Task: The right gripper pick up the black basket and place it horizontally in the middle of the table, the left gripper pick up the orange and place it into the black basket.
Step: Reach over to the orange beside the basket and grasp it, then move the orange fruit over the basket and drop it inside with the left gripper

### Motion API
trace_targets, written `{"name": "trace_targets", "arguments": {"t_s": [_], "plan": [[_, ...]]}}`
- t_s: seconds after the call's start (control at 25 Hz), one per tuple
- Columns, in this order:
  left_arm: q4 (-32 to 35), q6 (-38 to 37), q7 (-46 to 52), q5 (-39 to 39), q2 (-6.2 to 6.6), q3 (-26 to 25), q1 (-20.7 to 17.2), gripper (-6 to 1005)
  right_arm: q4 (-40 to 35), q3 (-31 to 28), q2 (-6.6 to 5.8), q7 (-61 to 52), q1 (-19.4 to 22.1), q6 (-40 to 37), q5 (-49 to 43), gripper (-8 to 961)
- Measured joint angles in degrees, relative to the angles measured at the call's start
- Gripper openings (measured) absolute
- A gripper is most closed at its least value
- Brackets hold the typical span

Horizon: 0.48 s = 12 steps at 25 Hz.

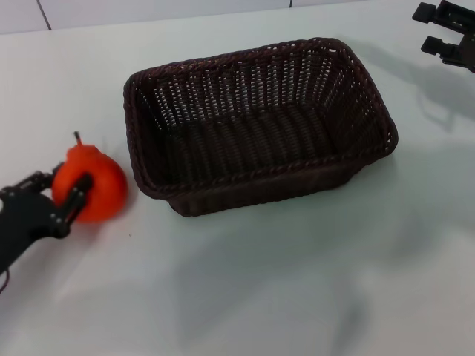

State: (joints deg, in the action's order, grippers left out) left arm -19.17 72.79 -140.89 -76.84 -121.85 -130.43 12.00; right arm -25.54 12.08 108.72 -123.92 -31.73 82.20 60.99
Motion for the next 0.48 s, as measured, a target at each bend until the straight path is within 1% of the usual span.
{"name": "trace_targets", "arguments": {"t_s": [0.12,0.16,0.2,0.24,0.32,0.4,0.48], "plan": [[-0.5,4.2,0.2,0.4,0.03,-3.7,-0.7,382,0.0,0.0,0.0,0.1,0.0,0.0,0.1,915],[-0.4,6.8,0.3,0.4,0.02,-7.2,-1.0,367,0.1,0.0,0.0,0.1,0.0,-0.1,0.2,915],[-0.4,6.8,0.3,0.4,0.02,-7.2,-1.0,358,0.1,0.0,0.01,0.3,0.0,-0.1,0.2,915],[-0.2,11.4,1.4,0.4,-0.08,-12.3,-1.3,349,0.2,0.0,0.03,0.4,0.0,-0.1,0.2,915],[-0.3,14.6,3.5,0.4,-0.18,-15.7,-1.2,332,0.2,0.0,0.11,0.6,0.0,0.0,0.3,915],[-0.6,18.1,6.0,0.4,-0.29,-18.5,-0.6,319,0.2,0.0,0.17,0.9,-0.1,0.0,0.6,915],[-0.7,20.2,7.5,0.4,-0.38,-19.3,0.4,310,0.3,0.0,0.26,1.2,-0.1,0.1,1.0,915]]}}
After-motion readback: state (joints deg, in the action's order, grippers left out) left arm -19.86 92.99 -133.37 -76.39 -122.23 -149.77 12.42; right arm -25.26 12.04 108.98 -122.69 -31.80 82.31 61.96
